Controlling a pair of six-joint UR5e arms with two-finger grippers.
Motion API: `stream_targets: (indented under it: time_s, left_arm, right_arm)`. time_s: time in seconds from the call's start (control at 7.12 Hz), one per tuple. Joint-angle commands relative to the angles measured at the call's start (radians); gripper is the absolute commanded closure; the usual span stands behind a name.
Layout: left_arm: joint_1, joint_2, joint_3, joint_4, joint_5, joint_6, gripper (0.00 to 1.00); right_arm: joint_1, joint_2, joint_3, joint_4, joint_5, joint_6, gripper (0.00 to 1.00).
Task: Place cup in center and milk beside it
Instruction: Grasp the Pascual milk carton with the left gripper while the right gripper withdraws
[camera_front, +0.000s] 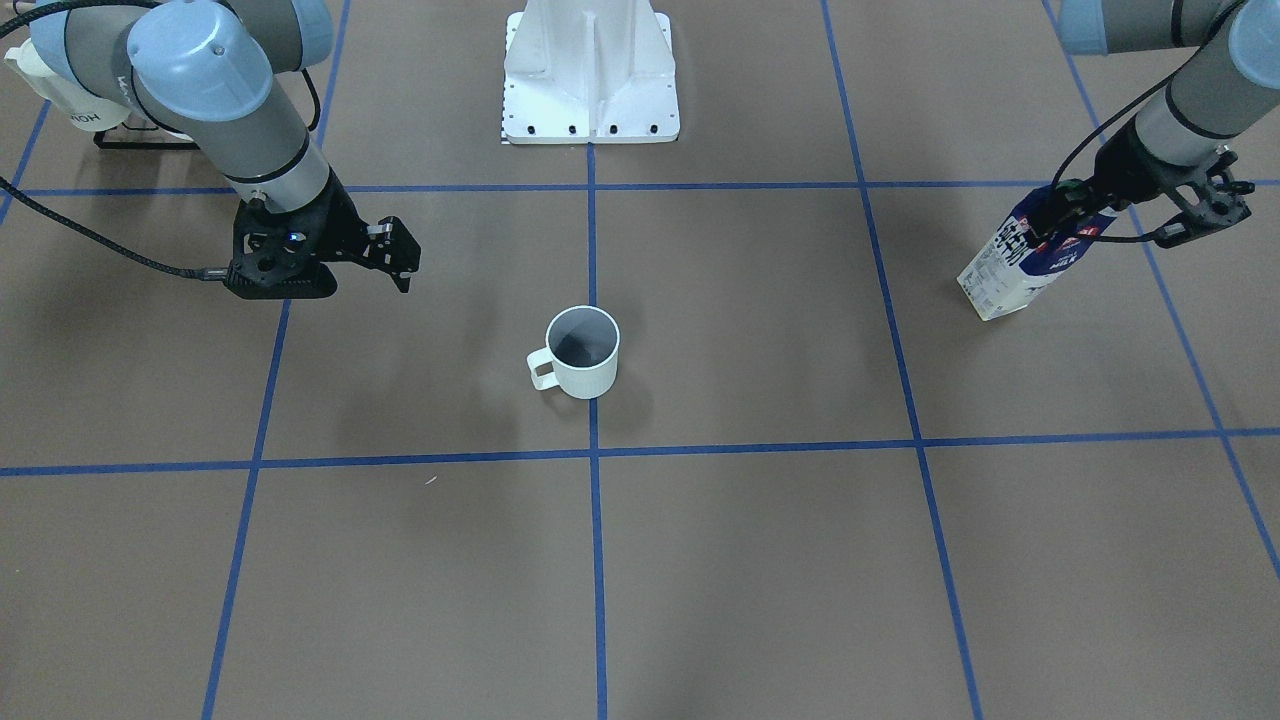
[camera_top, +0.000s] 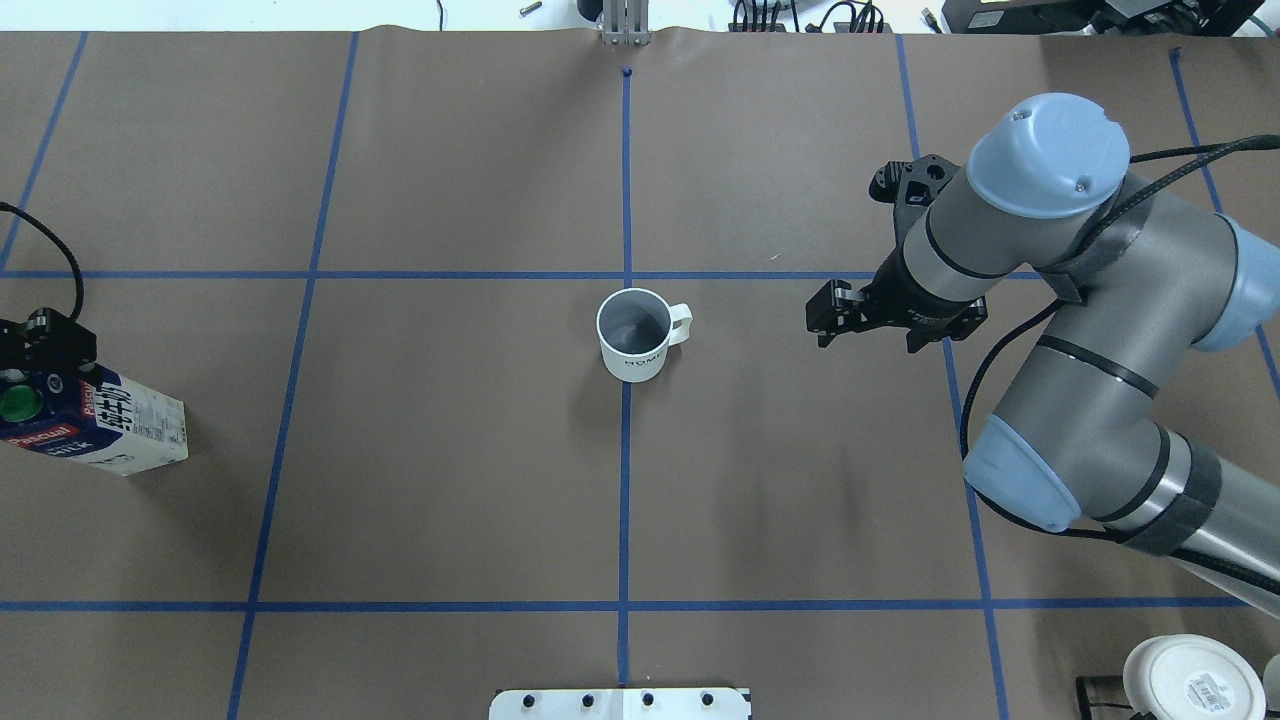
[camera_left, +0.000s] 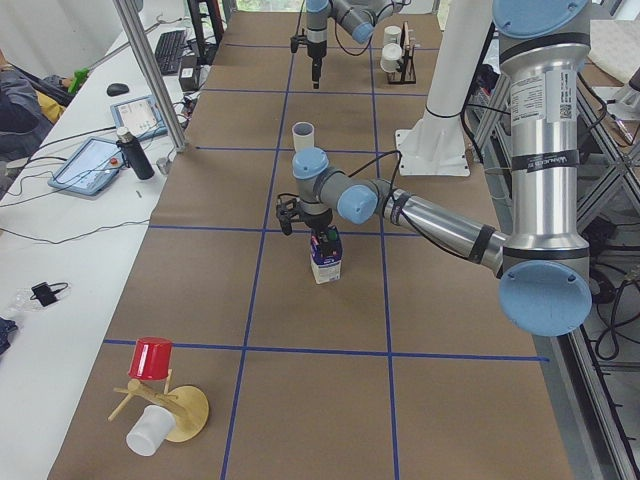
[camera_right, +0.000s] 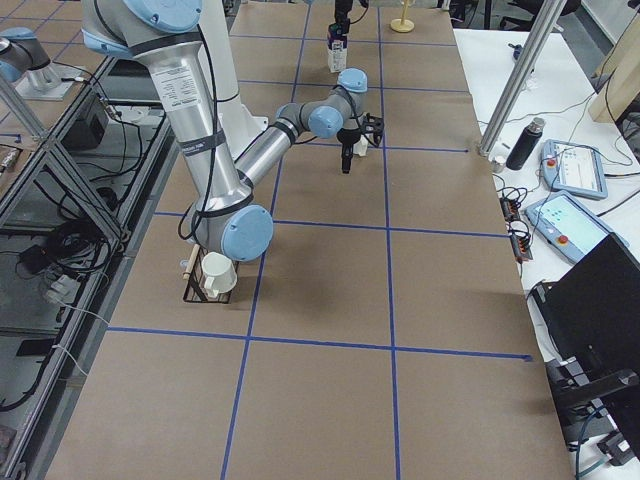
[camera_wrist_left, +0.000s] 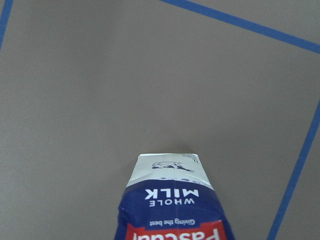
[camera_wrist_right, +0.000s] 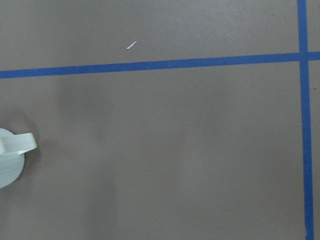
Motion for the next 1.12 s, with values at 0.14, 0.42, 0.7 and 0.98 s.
stream_targets:
  time_s: [0.14,0.42,0.7,0.98]
  left_arm:
    - [-0.001,-0.001,0.0,0.001,0.006,0.003,0.81]
    - [-0.004,-0.071,-0.027,0.045,-0.003,-0.03,0.92]
    - [-0.001,-0.373,-0.029,0.355,0.001,-0.092,0.91]
    - [0.118,-0.591,0.003,0.495,0.027,-0.092,0.91]
  right_arm:
    - [0.0,-0.001,-0.001,0.0,0.0,0.0,0.0]
    - [0.028,-0.002,0.003,-0.006,0.003,-0.002,0.0]
    - [0.09,-0.129,0.083,-0.006,0.002,-0.023,0.0]
    - [0.172,-0.27,0.13,-0.005,0.002,-0.182,0.0]
